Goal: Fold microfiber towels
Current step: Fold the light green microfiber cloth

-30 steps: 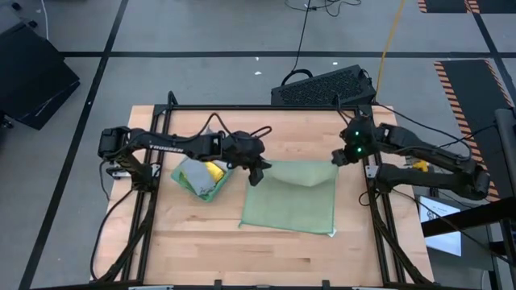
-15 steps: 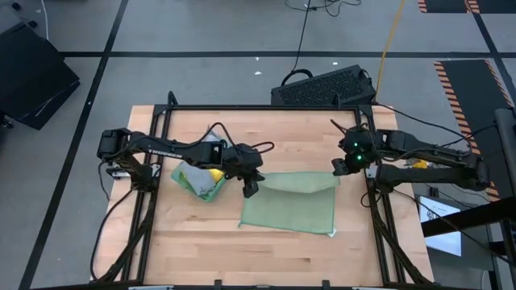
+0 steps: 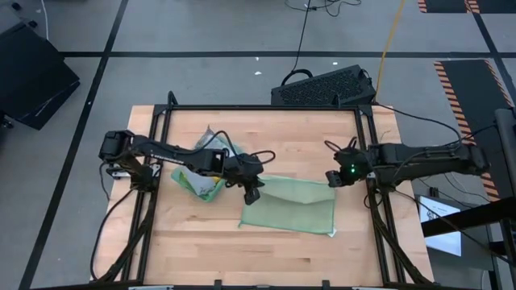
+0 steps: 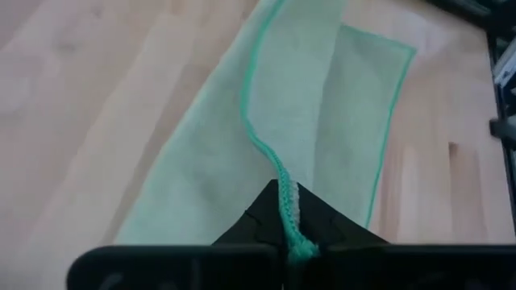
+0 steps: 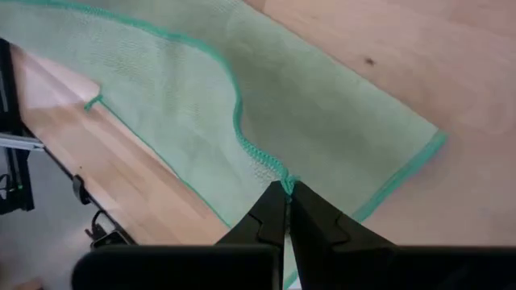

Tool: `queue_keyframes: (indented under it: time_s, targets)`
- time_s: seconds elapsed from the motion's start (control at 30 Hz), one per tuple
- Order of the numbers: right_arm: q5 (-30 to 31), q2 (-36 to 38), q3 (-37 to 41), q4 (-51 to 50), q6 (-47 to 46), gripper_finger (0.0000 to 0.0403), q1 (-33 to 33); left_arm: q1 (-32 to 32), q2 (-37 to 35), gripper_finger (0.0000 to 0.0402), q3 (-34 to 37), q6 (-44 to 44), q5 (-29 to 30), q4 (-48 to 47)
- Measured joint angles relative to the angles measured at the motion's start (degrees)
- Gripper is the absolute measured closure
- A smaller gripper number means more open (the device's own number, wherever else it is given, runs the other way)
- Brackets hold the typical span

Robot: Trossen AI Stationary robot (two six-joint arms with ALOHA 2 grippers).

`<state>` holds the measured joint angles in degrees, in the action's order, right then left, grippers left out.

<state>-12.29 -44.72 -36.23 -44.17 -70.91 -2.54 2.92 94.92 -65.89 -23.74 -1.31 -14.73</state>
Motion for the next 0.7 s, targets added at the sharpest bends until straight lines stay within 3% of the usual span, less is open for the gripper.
queue_keyframes:
  time_s: [0.33, 0.7]
  targets:
    - [0.44, -0.4, 7.96, 10.36, -9.41, 0.0399, 9.02, 1.73, 3.49, 0.0389, 0.03, -3.48, -0.06, 2.29]
    - [0.3, -0.36, 12.94, 16.59, -14.09, 0.0399, 13.32, 2.01, 5.0, 0.0384, 0.04, -3.92, -0.07, 2.55]
